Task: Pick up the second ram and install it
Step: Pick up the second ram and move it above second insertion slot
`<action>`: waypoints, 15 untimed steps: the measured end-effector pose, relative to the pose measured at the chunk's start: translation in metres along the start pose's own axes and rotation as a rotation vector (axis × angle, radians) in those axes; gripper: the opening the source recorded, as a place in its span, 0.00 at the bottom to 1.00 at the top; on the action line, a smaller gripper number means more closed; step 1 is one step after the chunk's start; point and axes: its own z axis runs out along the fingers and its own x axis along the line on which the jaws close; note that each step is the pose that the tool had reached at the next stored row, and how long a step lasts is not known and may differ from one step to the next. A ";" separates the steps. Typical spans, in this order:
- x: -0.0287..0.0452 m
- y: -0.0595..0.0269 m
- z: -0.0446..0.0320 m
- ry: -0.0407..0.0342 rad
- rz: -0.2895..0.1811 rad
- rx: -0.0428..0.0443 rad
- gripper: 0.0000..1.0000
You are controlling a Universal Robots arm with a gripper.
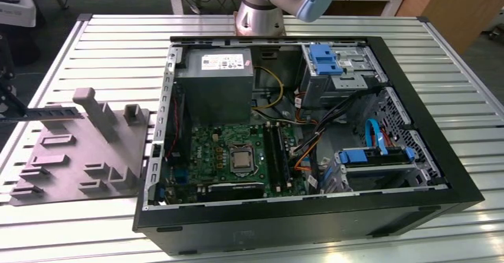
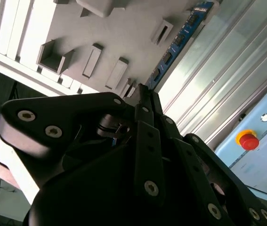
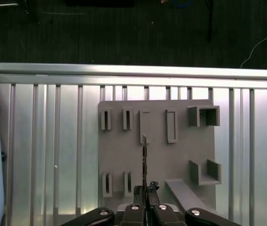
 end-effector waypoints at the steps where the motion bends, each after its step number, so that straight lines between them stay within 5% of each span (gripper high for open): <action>1: 0.0000 -0.0026 0.0000 0.0000 0.000 0.0001 0.14; 9: 0.0000 -0.0260 -0.0003 0.0001 0.000 0.0000 0.14; 15: -0.0003 -0.0269 -0.0039 0.0001 0.000 0.0000 0.14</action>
